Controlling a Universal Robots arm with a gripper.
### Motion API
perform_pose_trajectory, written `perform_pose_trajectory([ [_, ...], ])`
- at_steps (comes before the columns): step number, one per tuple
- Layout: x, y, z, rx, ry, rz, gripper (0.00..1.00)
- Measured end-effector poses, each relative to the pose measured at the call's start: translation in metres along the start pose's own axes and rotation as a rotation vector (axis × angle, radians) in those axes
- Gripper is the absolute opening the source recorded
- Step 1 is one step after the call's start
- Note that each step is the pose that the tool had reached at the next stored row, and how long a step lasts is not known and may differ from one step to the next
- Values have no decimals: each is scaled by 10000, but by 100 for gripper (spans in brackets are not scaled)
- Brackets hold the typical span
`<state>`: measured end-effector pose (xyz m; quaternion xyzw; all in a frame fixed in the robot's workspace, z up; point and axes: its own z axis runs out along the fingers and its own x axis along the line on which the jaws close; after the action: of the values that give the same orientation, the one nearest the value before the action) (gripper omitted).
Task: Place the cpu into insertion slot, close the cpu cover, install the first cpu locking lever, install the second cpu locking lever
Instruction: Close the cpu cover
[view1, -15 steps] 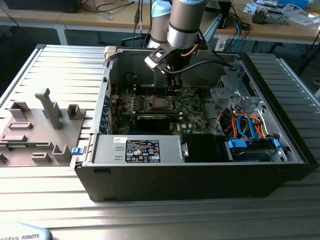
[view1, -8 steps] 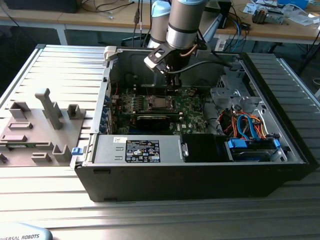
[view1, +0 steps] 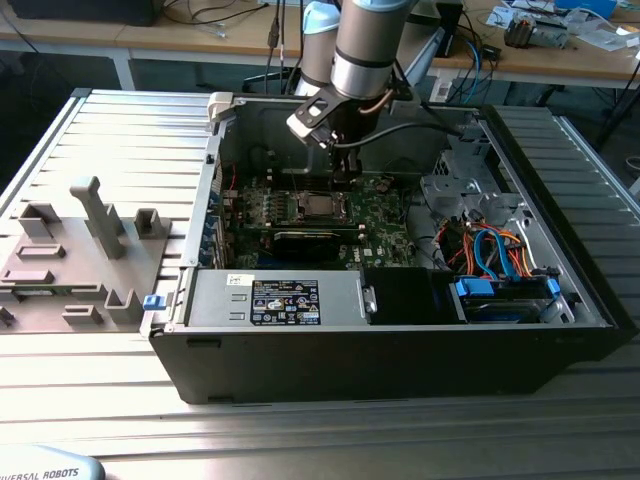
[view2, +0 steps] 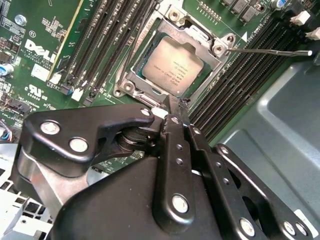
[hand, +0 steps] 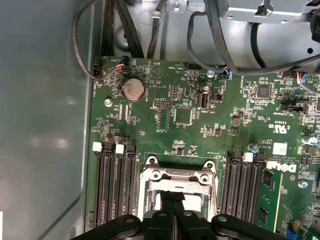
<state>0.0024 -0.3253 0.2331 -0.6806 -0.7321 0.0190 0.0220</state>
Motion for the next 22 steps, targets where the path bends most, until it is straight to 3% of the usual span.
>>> perform_pose_trajectory([
  [22, 6, -85, 42, 0, 1, 1, 11],
])
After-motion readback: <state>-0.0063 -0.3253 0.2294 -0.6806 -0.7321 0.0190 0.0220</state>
